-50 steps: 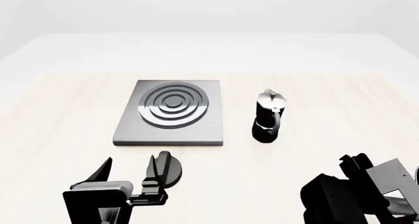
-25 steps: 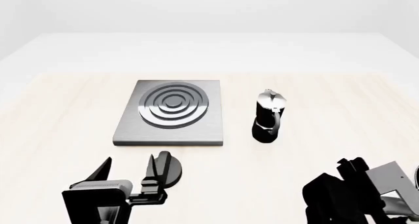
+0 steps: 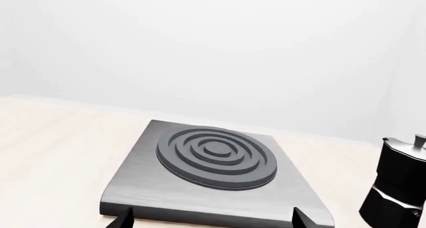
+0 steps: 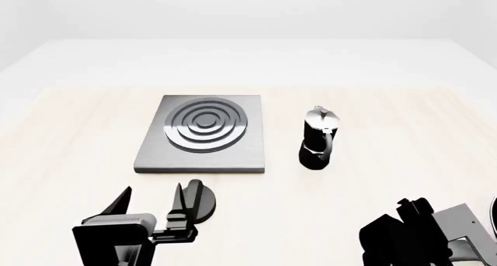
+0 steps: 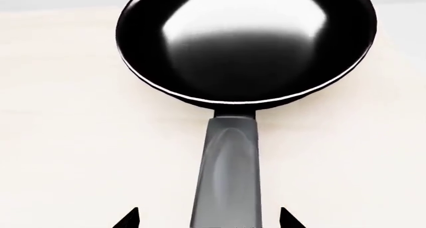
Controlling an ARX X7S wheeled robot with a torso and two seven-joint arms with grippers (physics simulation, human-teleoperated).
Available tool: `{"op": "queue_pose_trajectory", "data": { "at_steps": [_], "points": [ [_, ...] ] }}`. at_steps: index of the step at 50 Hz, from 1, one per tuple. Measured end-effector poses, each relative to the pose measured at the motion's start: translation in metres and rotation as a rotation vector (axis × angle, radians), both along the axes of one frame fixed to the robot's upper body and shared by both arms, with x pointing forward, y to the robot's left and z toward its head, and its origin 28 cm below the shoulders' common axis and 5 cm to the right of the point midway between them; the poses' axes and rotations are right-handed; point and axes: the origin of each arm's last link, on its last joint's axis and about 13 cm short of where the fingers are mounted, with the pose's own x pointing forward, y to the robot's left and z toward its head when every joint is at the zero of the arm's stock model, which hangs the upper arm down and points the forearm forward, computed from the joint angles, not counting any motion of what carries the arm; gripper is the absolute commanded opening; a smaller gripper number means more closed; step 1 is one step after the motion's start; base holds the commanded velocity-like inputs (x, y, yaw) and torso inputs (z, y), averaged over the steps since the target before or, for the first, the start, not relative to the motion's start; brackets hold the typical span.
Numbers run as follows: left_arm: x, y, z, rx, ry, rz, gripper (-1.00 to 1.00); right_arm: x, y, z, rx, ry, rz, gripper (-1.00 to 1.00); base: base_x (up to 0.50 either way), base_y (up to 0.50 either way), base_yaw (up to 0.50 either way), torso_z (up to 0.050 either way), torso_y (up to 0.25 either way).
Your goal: Put the frying pan on the stove.
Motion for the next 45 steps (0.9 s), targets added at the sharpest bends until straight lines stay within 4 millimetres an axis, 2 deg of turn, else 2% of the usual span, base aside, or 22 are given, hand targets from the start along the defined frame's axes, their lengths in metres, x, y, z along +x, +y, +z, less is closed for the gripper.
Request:
{"op": "queue_pose_trajectory", "data": {
  "at_steps": [1, 2, 29, 45],
  "points": [
    [0.000, 0.000, 0.000, 0.000, 0.000, 0.000, 1.00, 0.000, 0.000, -0.001, 0.001, 0.001, -0.001, 1.00, 0.00, 0.00, 0.00, 0.000, 0.000],
    [0.000, 0.000, 0.000, 0.000, 0.000, 0.000, 1.00, -0.001, 0.000, -0.001, 0.003, 0.002, -0.002, -1.00, 0.00, 0.00, 0.00, 0.000, 0.000],
    [-0.001, -0.001, 0.000, 0.003, -0.001, -0.005, 1.00, -0.014, 0.002, -0.005, -0.012, 0.011, 0.009, -1.00, 0.00, 0.00, 0.00, 0.000, 0.000],
    [-0.001, -0.001, 0.001, 0.003, -0.003, -0.004, 1.00, -0.023, 0.014, 0.015, -0.103, -0.037, 0.073, -1.00, 0.00, 0.00, 0.00, 0.000, 0.001]
  ]
}}
